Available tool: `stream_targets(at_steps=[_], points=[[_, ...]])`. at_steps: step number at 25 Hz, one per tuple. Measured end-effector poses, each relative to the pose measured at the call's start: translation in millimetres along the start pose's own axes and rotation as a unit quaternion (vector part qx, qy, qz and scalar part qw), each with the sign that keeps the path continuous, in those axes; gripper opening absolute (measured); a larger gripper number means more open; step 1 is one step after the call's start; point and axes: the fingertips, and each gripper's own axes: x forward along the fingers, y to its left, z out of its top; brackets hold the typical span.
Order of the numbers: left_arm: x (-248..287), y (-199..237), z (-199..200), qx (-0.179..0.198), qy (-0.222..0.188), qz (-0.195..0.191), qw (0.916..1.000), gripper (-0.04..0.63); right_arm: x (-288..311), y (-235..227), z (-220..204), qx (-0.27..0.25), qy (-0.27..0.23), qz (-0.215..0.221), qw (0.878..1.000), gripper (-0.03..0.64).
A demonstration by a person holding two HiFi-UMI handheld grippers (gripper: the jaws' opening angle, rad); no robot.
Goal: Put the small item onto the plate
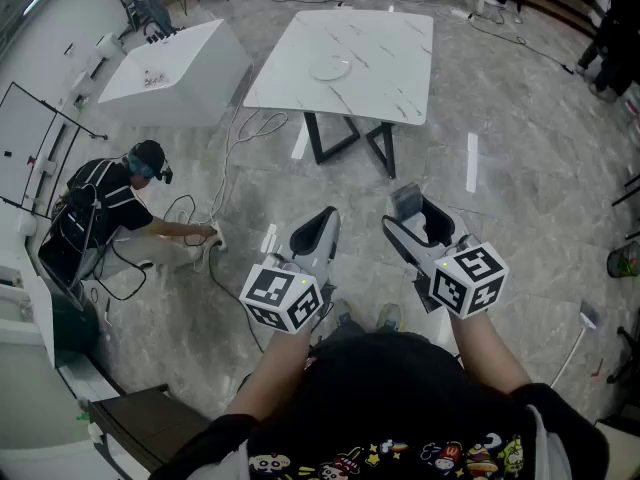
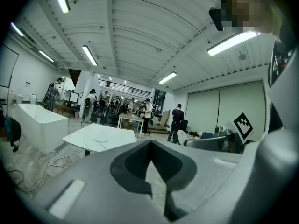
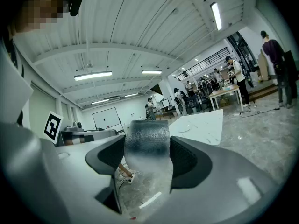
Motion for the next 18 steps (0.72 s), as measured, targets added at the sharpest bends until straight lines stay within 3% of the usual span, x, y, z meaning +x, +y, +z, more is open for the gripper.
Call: stream_targets(at_steps=[18], points=[[19.6, -20.1, -8.8, 0.0, 0.006, -0.003, 1.0, 0.0, -10.6, -15.7, -1.6, 0.003, 0.003, 0.014, 1.0, 0.333]])
